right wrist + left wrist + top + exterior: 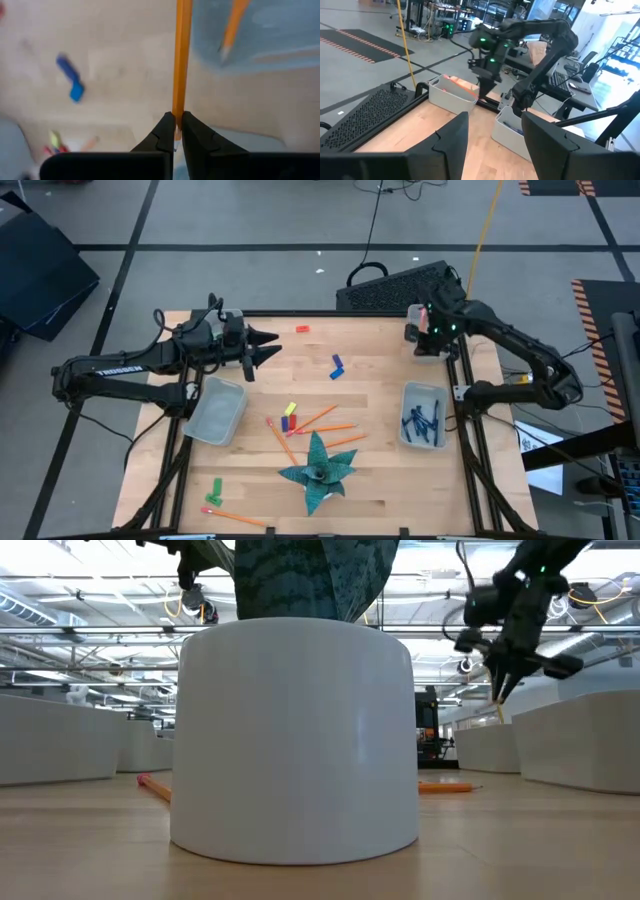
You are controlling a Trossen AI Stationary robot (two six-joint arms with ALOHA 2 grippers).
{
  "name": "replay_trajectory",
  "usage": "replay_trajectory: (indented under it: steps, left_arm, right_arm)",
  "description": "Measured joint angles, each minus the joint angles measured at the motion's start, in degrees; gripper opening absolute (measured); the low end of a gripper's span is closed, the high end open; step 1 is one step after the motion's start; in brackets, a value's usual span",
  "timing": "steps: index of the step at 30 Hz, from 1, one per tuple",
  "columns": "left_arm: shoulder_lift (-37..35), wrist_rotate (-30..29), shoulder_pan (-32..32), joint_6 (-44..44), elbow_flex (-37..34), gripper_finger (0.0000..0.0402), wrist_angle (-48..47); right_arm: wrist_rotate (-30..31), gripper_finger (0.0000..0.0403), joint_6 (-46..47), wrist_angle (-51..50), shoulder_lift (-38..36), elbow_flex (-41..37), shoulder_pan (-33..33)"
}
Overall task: Sort crayons/erasers/pens/pencils in bins
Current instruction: Put the orange pencil into the top right gray bin, then adjust the pencils in the top right gray bin
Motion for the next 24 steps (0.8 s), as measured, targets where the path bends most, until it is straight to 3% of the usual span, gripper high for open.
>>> replay_trajectory:
  steps: [6, 11, 15, 24]
  left_arm:
    - [0.0, 0.3, 0.0, 0.1, 0.0, 0.0186, -0.1]
    - [0.0, 1.5, 0.0, 0.5, 0.0, 0.0186, -0.3]
    - [0.0, 1.5, 0.0, 0.4, 0.0, 0.0186, -1.1]
    - [0.0, 3.0, 0.0, 0.7, 0.0, 0.0186, -1.8]
  right_arm:
    - [-0.2, 0.0013, 3.9, 1.0, 4.7, 0.0, -7.4]
    - [-0.4, 0.0016, 4.1, 6.4, 9.5, 0.0, -8.8]
    - [-0.1, 0.0041, 5.3, 7.9, 11.6, 0.1, -9.5]
    - [10.1, 0.0110, 2.7, 9.9, 4.4, 0.1, -8.5]
